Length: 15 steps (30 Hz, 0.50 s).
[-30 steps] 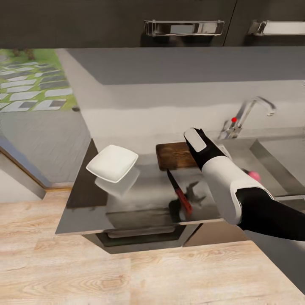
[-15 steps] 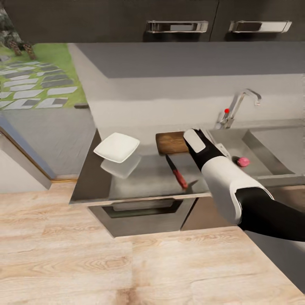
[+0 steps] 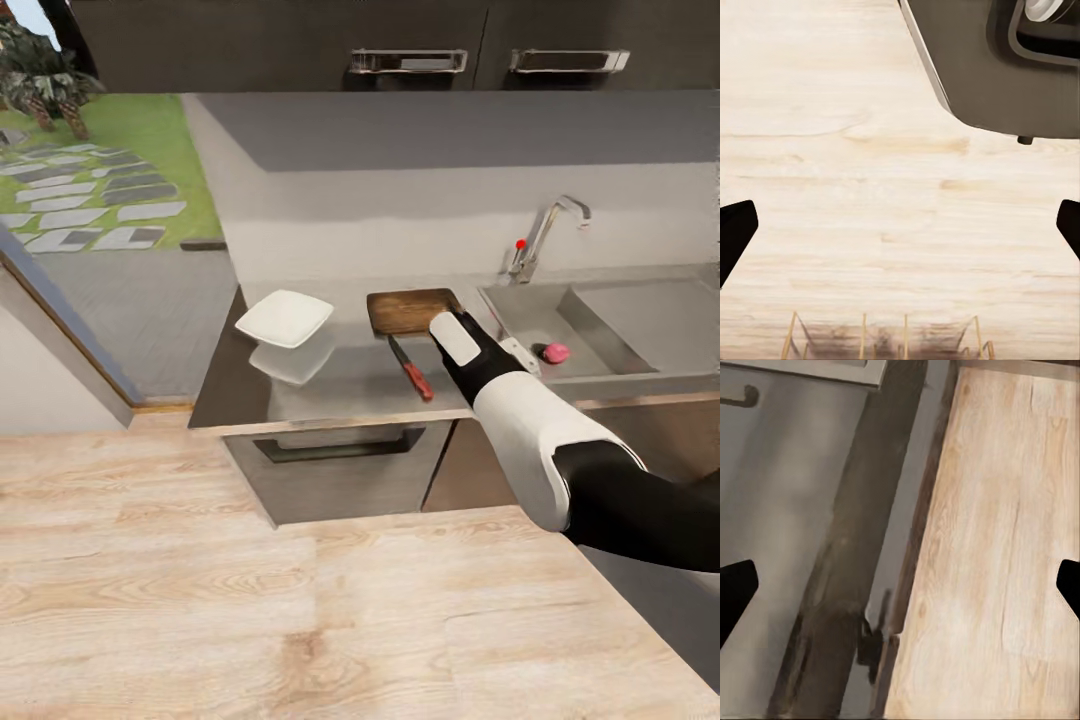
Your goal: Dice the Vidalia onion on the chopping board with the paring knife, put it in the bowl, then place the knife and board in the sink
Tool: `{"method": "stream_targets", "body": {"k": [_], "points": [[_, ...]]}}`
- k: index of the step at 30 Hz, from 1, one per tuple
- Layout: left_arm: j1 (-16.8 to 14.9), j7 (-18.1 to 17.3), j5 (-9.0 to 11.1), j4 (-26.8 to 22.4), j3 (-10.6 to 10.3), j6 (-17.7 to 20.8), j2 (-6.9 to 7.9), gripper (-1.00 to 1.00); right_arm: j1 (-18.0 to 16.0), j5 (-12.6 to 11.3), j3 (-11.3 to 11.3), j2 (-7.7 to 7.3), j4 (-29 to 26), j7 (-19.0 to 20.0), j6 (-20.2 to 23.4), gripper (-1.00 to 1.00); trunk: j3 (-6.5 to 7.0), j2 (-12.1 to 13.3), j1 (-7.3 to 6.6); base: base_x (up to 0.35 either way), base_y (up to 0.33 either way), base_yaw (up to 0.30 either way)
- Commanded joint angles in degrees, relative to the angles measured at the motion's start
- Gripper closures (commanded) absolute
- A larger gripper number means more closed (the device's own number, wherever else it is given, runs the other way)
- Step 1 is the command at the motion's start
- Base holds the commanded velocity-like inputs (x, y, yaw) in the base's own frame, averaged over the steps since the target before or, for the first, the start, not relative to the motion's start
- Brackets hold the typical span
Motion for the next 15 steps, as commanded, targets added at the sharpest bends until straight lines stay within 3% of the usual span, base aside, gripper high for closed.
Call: {"method": "stream_targets", "body": {"k": [1,15], "points": [[0.1,0.0,0.4,-0.1,0.1,0.0,-0.05,-1.00,-0.1,-0.3,0.3,0.00,0.6,0.6,-0.3,-1.00,-0.09,-0.1,0.00,-0.338,0.000,0.000],[0.1,0.0,0.4,-0.2,0.1,0.0,-0.05,-1.00,-0.1,-0.3,0.3,0.00,7.6,7.9,-0.3,-1.00,-0.09,-0.1,0.00,-0.338,0.000,0.000]]}}
